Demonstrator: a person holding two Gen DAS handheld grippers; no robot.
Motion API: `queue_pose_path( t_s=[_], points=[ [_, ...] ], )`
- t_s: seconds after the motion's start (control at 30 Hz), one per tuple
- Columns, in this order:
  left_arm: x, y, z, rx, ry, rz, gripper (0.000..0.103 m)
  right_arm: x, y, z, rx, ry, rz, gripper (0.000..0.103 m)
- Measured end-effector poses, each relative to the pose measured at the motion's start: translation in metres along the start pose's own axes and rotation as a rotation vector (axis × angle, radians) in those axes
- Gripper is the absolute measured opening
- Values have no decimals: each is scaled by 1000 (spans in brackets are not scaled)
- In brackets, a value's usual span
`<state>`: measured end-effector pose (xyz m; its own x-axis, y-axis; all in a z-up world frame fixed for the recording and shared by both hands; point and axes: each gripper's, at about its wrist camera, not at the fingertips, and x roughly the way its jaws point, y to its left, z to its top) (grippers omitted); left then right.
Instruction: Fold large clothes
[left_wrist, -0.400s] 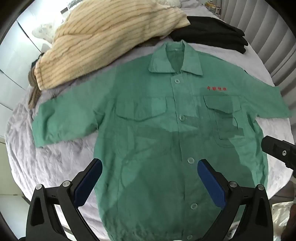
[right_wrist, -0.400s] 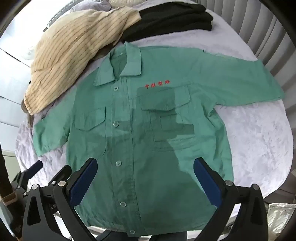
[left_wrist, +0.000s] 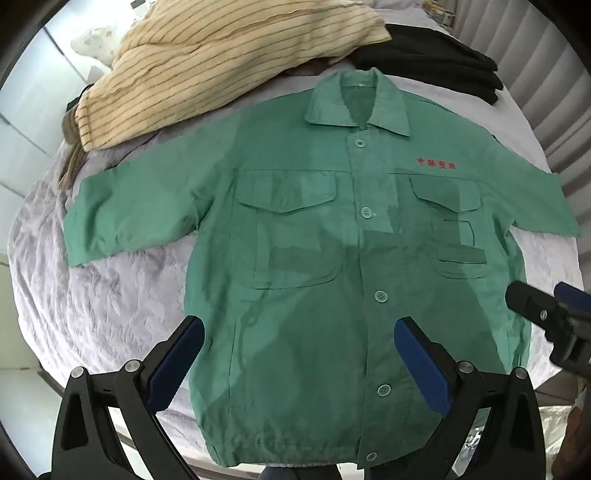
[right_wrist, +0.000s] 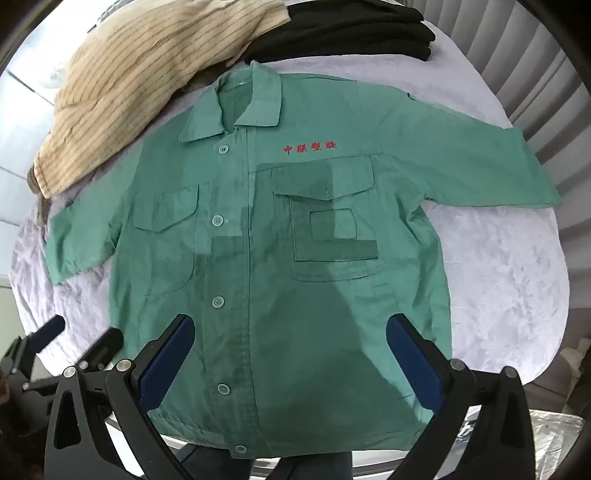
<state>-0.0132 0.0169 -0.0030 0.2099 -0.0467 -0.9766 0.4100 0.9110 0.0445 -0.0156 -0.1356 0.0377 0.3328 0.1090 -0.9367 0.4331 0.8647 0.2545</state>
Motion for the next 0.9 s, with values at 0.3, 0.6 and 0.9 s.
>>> queue_pose_path(
  t_s=[0.3, 0.6, 0.9],
  points=[
    [7, 5, -2, -18, 32, 2, 103, 7, 8, -2, -45, 12, -43, 103],
    [9, 9, -3, -37, 46, -6, 103, 8, 12, -3, -56, 26, -50, 103],
    [10, 11, -5, -43, 53, -7, 103, 10, 14, -4, -60, 29, -56, 103]
  ],
)
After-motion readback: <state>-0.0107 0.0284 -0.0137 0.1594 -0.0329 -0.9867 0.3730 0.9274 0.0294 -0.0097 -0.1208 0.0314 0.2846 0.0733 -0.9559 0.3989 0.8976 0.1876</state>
